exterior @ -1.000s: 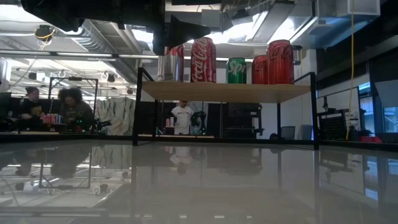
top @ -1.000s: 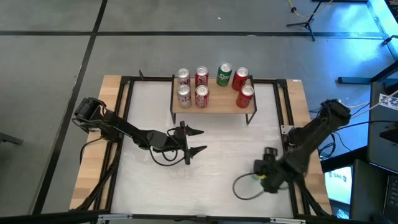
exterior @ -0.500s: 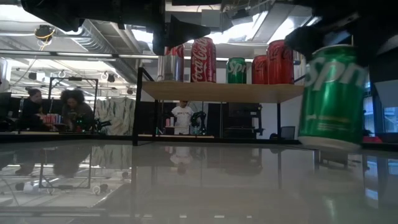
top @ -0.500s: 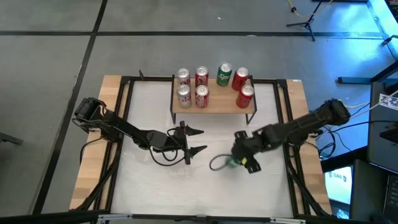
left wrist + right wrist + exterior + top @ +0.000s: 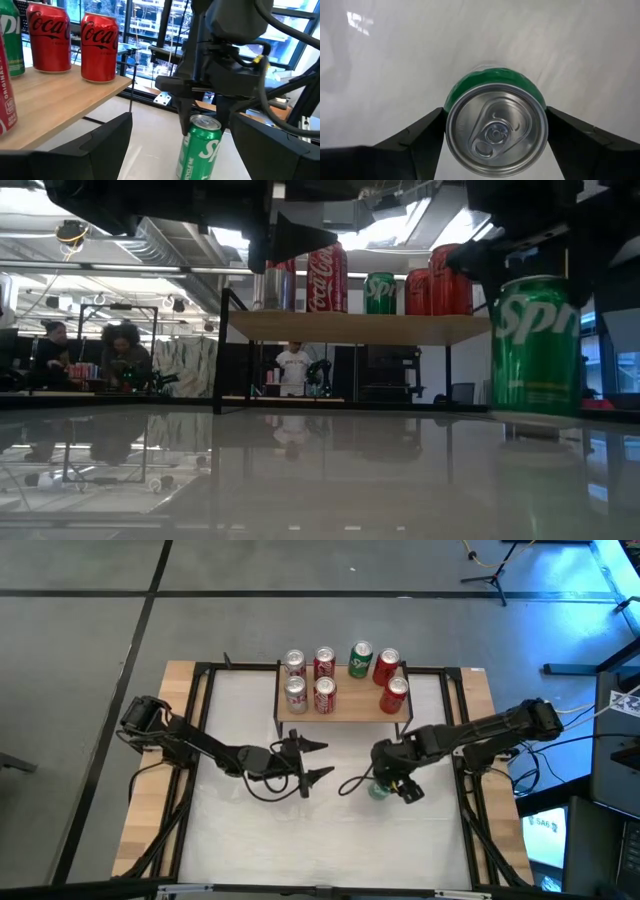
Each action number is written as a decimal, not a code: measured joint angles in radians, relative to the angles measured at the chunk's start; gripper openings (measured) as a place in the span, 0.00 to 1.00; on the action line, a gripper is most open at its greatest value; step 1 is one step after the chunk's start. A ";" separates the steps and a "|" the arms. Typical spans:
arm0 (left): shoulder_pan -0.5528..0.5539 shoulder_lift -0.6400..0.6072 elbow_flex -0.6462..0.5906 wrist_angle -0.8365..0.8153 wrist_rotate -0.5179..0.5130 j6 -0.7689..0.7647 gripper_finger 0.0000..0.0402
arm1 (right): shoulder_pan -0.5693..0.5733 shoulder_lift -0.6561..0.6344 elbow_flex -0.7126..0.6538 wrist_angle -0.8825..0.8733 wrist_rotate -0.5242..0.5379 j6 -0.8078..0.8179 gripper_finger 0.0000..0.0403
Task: Place canned beverage on shelf
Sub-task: Put the green soda can aligned with the other green soda can on the shelf
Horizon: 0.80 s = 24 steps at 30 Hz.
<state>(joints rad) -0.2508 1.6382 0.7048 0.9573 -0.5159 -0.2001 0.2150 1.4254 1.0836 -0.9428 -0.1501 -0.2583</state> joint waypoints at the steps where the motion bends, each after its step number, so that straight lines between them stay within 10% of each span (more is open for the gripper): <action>1: 0.003 0.000 0.000 0.000 0.000 0.000 0.81 | 0.000 0.000 0.000 -0.005 0.000 -0.026 0.75; 24: 0.005 0.000 0.000 0.000 0.001 0.000 0.81 | 0.000 0.000 0.000 -0.021 0.011 -0.142 0.75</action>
<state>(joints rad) -0.2459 1.6382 0.7048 0.9569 -0.5153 -0.2001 0.2153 1.4254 1.0840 -0.9634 -0.1390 -0.4004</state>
